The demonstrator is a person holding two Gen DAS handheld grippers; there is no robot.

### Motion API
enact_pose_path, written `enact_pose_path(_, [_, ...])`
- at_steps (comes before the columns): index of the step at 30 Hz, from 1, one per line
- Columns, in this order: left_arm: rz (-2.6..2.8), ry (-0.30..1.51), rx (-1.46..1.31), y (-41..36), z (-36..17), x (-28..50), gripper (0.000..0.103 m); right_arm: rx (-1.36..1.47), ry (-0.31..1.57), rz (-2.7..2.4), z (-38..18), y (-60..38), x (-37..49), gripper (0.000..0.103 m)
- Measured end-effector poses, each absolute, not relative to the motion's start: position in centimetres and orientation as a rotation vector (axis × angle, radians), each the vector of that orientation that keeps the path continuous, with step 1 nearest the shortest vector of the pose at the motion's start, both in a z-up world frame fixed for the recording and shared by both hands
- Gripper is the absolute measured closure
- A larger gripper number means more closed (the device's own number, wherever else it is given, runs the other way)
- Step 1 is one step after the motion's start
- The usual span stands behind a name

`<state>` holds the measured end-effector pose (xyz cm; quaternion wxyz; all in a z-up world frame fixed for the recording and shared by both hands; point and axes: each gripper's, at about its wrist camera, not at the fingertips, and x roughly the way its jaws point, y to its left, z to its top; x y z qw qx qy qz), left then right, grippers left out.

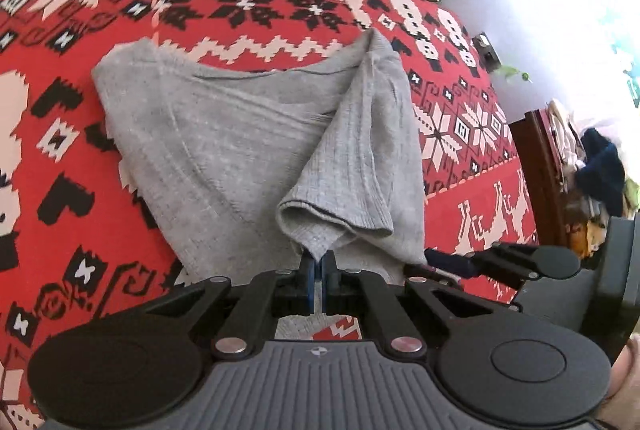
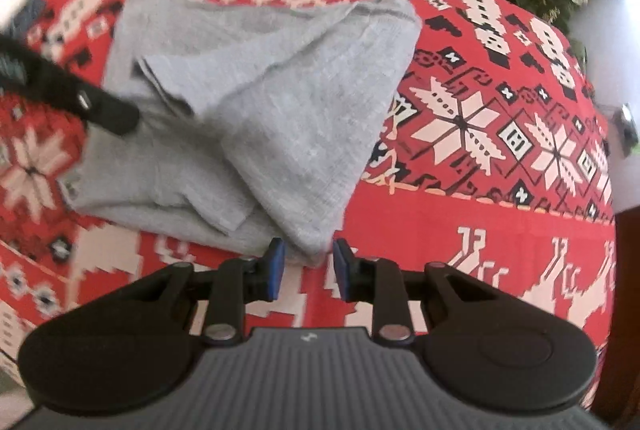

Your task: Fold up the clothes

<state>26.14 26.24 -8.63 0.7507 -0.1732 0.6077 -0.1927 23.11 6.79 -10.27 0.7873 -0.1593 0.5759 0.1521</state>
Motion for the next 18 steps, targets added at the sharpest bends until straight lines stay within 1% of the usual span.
enact_pose_path(1, [-0.42, 1.335, -0.386, 26.3, -8.7, 26.2, 0.1, -0.345, 1.241, 0.331, -10.4, 6.8, 23.2, 0.093])
enact_pose_path(2, [-0.422, 1.341, -0.403, 26.4, -8.6, 26.1, 0.1, -0.347, 1.24, 0.333, -10.6, 6.8, 23.3, 0.097])
enact_pose_path(3, [-0.423, 1.348, -0.421, 26.6, -8.6, 26.1, 0.1, -0.345, 1.238, 0.334, -10.4, 6.7, 23.2, 0.098])
enact_pose_path(7, [-0.412, 1.383, -0.476, 27.0, -9.1, 25.8, 0.1, -0.318, 1.229, 0.325, -9.1, 5.8, 23.1, 0.099])
enact_pose_path(11, [-0.353, 1.448, -0.401, 26.5, -11.2, 25.9, 0.1, -0.284, 1.257, 0.31, -9.3, 5.1, 23.5, 0.099])
enact_pose_path(13, [-0.326, 1.44, -0.335, 26.0, -11.3, 25.9, 0.097, -0.281, 1.272, 0.313, -9.8, 5.1, 23.6, 0.099])
enact_pose_path(15, [-0.338, 1.406, -0.321, 25.9, -10.7, 25.7, 0.097, -0.274, 1.28, 0.31, -9.8, 5.2, 23.6, 0.097])
enact_pose_path(18, [-0.356, 1.34, -0.221, 25.3, -8.8, 25.2, 0.087, -0.231, 1.282, 0.292, -9.1, 4.8, 23.4, 0.097])
